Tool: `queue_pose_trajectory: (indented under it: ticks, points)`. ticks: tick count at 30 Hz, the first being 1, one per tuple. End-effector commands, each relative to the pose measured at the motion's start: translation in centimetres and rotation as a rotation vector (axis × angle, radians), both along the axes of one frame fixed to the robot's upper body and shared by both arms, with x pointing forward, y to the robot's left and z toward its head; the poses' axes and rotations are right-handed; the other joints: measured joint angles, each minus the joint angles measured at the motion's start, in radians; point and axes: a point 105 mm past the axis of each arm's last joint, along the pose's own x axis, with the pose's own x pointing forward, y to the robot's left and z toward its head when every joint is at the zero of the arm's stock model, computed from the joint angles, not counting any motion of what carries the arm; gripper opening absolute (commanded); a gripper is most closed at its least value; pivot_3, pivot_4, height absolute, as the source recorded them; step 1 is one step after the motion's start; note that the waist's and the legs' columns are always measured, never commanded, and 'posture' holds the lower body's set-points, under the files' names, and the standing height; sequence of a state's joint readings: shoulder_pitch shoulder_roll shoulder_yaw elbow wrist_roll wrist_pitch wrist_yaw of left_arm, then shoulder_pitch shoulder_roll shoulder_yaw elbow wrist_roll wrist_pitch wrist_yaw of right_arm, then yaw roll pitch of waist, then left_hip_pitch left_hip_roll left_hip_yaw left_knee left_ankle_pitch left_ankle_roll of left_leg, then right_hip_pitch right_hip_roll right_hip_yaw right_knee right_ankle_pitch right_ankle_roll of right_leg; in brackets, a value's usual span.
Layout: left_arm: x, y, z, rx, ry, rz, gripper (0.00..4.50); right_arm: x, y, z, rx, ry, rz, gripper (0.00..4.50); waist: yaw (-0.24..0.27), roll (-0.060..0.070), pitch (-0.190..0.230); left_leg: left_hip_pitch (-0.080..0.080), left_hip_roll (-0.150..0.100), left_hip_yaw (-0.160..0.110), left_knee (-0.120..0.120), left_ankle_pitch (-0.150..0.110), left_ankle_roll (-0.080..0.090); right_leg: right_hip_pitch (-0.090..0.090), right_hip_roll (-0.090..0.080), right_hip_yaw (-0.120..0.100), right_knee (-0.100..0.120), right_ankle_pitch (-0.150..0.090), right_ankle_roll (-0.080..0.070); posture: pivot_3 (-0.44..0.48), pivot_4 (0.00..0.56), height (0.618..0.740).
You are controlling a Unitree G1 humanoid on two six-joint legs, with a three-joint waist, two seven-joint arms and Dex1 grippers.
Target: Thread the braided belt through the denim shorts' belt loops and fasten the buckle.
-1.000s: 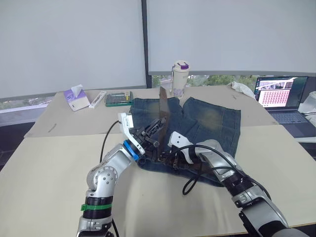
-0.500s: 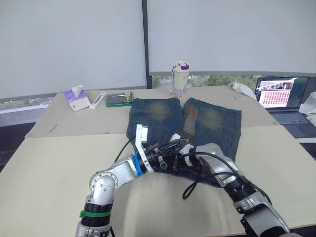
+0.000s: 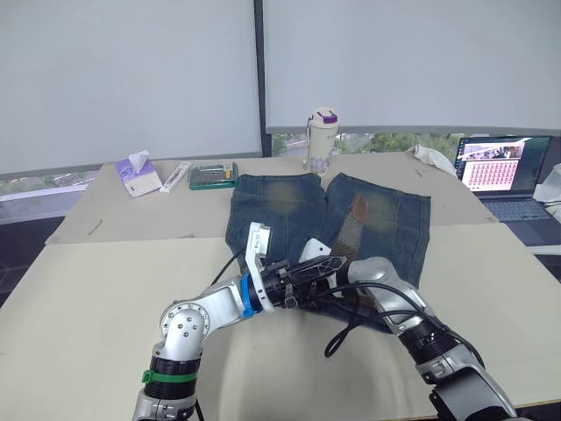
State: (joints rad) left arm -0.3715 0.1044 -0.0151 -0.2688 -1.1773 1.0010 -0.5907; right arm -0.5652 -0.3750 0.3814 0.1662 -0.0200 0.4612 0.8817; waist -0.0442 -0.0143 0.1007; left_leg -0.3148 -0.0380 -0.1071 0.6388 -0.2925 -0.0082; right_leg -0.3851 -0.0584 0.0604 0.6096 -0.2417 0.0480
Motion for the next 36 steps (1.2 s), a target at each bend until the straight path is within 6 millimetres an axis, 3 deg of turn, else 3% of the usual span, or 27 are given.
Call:
queue_pose_trajectory:
  ticks: [1,20,24,28,36]
  points:
    - [-5.3,-1.7,5.1,-0.194,-0.197,-0.306,0.00,-4.3,-2.8,-9.9,-0.222,0.355,-0.104,0.01,0.000,0.000,0.000,0.000,0.000,0.000,0.000,0.000,0.000,0.000,0.000,0.000,0.000,0.000,0.000,0.000,0.150,0.740]
    - [-6.9,-2.5,5.3,-0.229,-0.185,-0.441,0.00,-4.9,-3.8,-10.2,-0.223,0.363,-0.162,0.01,0.003,0.000,0.002,-0.002,0.000,-0.001,0.000,-0.001,-0.001,-0.001,-0.001,0.000,-0.001,-0.001,0.001,0.000,0.150,0.740]
    - [-5.2,-2.2,4.7,-0.188,-0.191,-0.311,0.00,-5.0,-3.7,-9.6,-0.189,0.349,-0.163,0.01,0.004,0.000,0.002,-0.002,0.000,-0.001,0.000,-0.002,-0.001,-0.001,-0.001,0.000,-0.002,-0.002,0.002,0.000,0.150,0.740]
    - [-0.8,-1.9,3.5,-0.093,-0.196,-0.019,0.00,-4.2,-3.6,-8.3,-0.136,0.271,-0.186,0.01,0.012,-0.001,0.003,-0.002,0.000,-0.001,0.000,-0.002,-0.001,-0.001,-0.001,-0.001,-0.003,-0.002,0.002,0.000,0.150,0.740]
    - [5.5,1.2,1.4,0.048,-0.241,0.380,0.00,-2.6,-3.0,-5.7,-0.007,0.122,-0.231,0.01,0.031,-0.004,0.006,-0.003,0.000,-0.001,0.000,-0.001,-0.002,-0.001,-0.001,-0.001,-0.004,-0.002,0.002,0.000,0.150,0.740]
